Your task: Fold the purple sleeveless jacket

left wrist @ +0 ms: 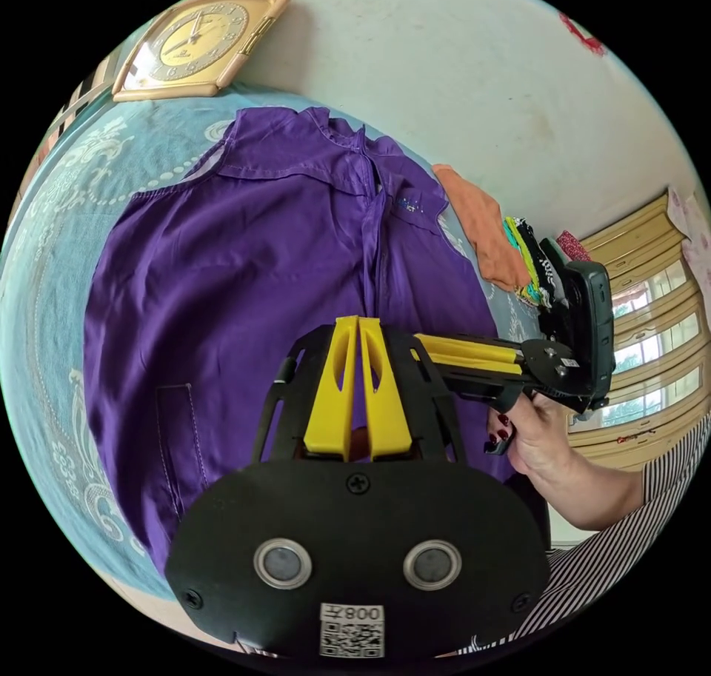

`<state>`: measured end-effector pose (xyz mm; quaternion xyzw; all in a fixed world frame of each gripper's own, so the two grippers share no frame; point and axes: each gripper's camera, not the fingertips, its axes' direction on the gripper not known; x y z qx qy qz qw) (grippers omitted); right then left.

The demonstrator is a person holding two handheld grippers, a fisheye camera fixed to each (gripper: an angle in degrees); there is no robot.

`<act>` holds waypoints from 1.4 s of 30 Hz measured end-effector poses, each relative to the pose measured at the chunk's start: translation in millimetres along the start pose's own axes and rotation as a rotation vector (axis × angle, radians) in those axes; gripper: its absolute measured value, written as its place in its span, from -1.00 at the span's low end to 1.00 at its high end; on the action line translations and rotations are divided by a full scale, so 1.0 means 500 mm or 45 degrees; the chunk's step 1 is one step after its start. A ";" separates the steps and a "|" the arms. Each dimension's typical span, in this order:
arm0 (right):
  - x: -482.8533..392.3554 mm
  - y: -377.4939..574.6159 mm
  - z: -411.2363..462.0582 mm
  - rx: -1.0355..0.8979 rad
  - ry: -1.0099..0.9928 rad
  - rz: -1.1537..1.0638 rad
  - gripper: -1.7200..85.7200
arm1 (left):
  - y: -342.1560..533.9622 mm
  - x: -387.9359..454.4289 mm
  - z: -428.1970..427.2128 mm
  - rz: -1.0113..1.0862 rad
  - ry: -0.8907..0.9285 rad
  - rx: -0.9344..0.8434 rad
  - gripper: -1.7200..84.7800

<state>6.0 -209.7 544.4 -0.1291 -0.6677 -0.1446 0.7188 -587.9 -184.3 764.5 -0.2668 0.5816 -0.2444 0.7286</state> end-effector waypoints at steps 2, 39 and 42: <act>-0.009 -0.002 0.016 -0.022 0.059 -0.014 -0.82 | -0.001 -0.005 0.001 -0.009 0.006 -0.003 -0.96; 0.225 0.100 -0.166 0.204 -0.403 0.277 -0.95 | -0.245 -0.039 0.070 0.135 0.067 -0.059 -0.96; 0.257 0.121 -0.206 0.265 -0.510 0.306 -0.96 | -0.268 -0.034 0.097 0.152 0.150 -0.095 -0.96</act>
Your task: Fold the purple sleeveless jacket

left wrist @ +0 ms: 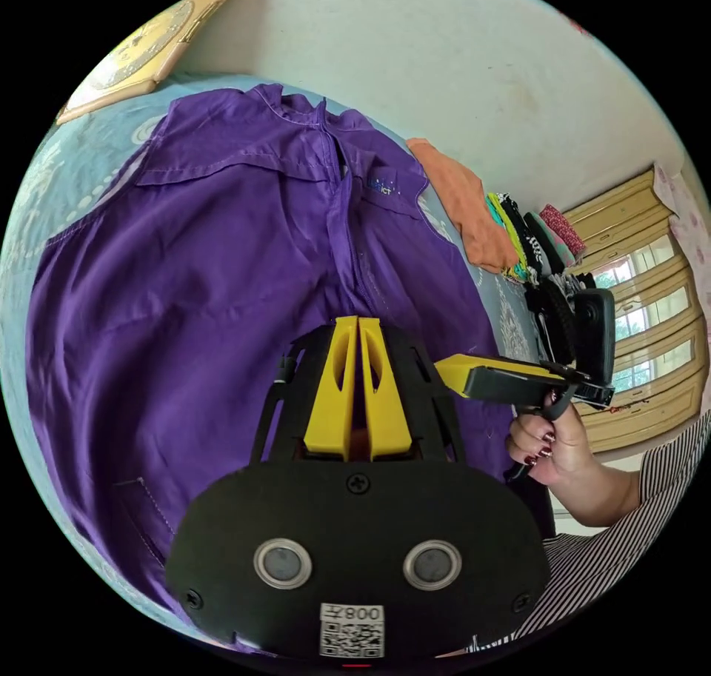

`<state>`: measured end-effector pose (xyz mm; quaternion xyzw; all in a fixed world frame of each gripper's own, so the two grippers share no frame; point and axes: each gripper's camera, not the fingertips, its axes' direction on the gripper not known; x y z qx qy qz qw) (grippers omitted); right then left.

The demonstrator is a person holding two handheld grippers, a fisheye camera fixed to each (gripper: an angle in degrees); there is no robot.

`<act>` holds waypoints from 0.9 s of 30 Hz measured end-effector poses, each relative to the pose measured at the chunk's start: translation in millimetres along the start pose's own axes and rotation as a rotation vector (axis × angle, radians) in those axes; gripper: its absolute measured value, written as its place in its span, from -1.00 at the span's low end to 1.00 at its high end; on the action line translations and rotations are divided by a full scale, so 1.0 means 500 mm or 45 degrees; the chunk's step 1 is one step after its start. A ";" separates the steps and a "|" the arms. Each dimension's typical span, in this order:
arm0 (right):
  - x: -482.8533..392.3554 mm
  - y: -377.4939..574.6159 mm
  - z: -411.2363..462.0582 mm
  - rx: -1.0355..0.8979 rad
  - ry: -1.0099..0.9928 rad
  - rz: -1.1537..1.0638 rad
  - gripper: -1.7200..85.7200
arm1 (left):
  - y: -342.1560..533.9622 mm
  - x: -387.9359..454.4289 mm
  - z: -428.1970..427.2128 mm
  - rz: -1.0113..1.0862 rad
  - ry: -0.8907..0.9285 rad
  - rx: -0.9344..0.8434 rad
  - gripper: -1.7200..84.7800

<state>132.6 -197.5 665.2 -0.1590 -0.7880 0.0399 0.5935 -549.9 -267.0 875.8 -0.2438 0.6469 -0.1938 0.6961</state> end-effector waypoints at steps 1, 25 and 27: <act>0.001 0.001 -0.016 0.022 -0.041 -0.005 -0.96 | -0.008 -0.001 0.006 -0.007 0.022 -0.007 -0.96; -0.024 0.008 -0.012 -0.046 0.090 -0.139 -0.96 | -0.064 -0.140 -0.082 -0.190 0.113 0.246 -0.96; -0.022 0.011 -0.019 -0.036 0.067 -0.128 -0.96 | -0.089 -0.146 -0.071 -0.194 0.086 0.208 -0.96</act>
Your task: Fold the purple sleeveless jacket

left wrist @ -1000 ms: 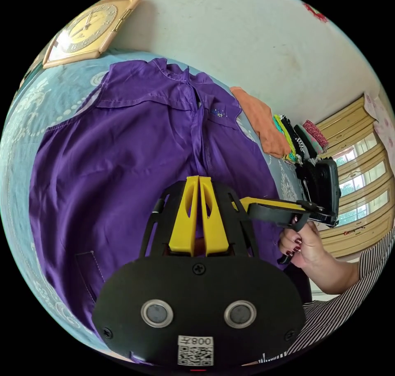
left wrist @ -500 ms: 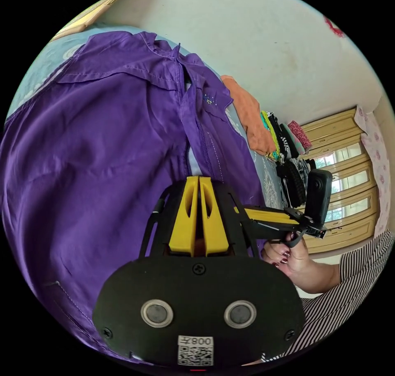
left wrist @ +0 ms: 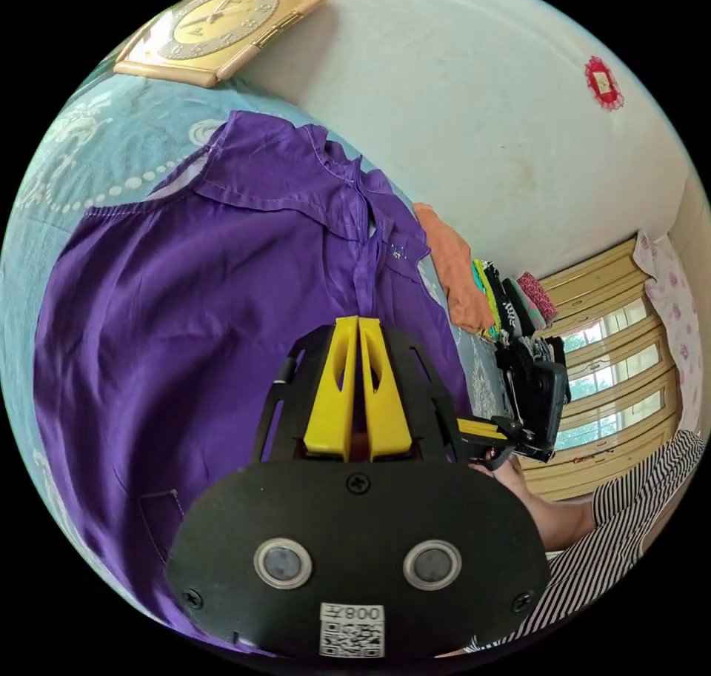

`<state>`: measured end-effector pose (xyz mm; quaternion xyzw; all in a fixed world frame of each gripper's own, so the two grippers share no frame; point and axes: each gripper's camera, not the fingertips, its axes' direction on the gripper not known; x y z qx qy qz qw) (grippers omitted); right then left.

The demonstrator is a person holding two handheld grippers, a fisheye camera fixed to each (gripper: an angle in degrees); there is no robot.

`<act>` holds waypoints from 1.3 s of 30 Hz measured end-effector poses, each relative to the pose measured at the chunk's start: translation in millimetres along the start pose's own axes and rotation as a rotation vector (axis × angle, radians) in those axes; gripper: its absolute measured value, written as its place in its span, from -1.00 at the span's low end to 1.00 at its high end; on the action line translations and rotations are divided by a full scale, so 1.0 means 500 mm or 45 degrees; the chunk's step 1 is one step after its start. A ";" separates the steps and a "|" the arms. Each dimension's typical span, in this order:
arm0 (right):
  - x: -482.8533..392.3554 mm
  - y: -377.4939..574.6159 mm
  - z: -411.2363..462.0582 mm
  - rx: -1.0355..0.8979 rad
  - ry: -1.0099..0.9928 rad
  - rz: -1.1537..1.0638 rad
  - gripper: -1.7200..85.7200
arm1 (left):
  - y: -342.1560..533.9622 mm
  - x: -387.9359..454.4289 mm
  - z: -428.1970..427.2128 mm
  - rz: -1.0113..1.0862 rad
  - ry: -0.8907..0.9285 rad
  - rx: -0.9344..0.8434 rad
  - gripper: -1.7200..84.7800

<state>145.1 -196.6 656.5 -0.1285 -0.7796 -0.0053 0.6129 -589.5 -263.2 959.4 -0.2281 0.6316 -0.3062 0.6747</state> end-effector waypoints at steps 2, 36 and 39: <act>-0.002 0.004 -0.011 0.022 -0.030 0.009 -0.96 | -0.024 -0.002 0.037 0.023 0.037 -0.107 -0.96; -0.107 -0.049 -0.068 0.121 0.110 -0.060 -0.95 | 0.301 0.092 0.076 0.162 -0.079 -0.276 -0.96; -0.117 -0.183 -0.050 0.122 0.291 -0.115 -0.96 | 0.332 0.099 0.088 0.161 -0.124 -0.291 -0.96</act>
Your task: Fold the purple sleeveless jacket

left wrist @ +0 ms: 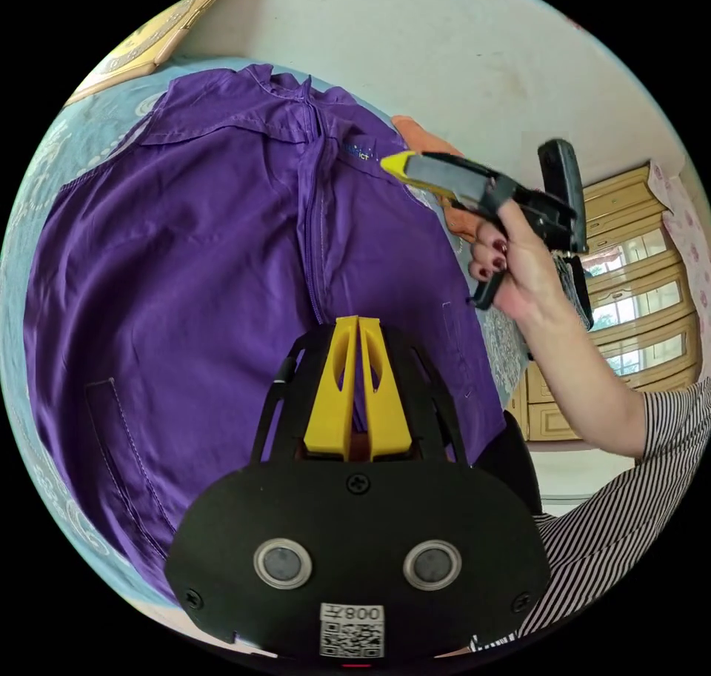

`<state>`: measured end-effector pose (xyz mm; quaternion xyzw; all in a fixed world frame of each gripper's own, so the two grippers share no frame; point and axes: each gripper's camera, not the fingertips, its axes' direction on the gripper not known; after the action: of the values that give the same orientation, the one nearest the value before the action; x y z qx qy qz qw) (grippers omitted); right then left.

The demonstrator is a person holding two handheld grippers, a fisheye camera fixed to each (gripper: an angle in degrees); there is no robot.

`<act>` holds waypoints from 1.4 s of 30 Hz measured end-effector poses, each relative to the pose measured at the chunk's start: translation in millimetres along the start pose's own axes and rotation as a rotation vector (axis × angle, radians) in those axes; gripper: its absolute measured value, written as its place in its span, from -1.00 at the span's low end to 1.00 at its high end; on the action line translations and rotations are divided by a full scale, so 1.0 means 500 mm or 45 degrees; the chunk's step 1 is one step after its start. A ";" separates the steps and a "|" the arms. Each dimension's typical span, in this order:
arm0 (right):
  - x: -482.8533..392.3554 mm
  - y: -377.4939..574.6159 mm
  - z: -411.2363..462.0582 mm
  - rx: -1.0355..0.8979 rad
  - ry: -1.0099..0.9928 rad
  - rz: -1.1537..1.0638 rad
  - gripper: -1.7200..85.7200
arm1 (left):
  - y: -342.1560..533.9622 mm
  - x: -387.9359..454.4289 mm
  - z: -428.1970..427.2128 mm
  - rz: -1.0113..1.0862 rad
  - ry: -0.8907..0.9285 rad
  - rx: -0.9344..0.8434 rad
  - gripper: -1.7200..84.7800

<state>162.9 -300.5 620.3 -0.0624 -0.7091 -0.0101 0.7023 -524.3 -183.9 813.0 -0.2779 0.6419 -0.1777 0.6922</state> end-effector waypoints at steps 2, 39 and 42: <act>0.004 -0.103 0.046 -0.016 0.073 -0.002 -0.96 | 0.015 0.010 0.011 0.022 -0.033 -0.022 -0.96; -0.341 0.411 -0.231 -0.384 -0.042 -0.106 -0.96 | 0.552 0.234 -0.075 0.019 -0.202 -0.238 -0.96; -0.344 0.489 -0.214 -0.515 0.051 -0.060 -0.96 | 0.570 0.236 -0.071 -0.012 -0.238 -0.288 -0.96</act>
<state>295.2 -81.4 432.3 -0.1855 -0.6798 -0.1700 0.6889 -577.7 -37.8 544.3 -0.3725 0.5892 -0.0810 0.7124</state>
